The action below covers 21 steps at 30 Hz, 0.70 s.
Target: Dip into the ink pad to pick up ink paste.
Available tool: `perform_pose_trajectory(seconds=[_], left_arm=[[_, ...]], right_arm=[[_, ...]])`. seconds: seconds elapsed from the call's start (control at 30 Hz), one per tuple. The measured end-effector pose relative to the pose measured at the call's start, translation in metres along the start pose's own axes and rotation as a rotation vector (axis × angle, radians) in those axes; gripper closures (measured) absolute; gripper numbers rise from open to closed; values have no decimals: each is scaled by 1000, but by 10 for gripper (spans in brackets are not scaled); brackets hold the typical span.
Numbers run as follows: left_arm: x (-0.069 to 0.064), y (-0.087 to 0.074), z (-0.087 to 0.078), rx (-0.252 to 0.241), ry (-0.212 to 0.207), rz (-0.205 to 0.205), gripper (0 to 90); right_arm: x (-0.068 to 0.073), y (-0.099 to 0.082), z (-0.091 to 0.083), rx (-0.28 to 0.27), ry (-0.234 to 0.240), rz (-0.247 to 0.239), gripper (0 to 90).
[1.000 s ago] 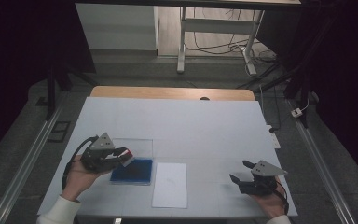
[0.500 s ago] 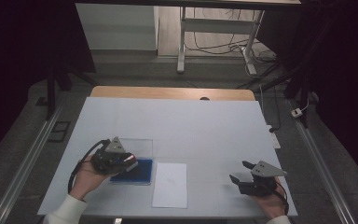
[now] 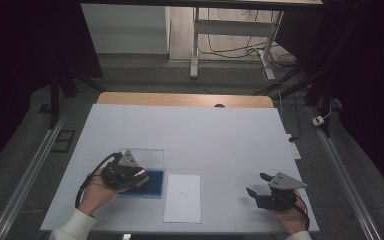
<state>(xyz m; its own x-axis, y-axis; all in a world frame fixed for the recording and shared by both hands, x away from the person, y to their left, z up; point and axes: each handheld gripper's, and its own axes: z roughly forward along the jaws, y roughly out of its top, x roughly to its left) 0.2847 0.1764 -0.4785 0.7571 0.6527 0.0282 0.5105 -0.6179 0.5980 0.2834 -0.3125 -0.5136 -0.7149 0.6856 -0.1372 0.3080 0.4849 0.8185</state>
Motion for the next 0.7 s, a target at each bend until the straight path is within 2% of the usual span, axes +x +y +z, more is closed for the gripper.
perform_pose_trajectory(seconds=[0.33, 0.7], left_arm=[[-2, 0, 5, 15, 8, 8, 704], [-2, -1, 7, 23, 11, -1, 705]], right_arm=[[0, -1, 0, 6, 0, -2, 255], [0, -1, 1, 10, 6, -5, 256]])
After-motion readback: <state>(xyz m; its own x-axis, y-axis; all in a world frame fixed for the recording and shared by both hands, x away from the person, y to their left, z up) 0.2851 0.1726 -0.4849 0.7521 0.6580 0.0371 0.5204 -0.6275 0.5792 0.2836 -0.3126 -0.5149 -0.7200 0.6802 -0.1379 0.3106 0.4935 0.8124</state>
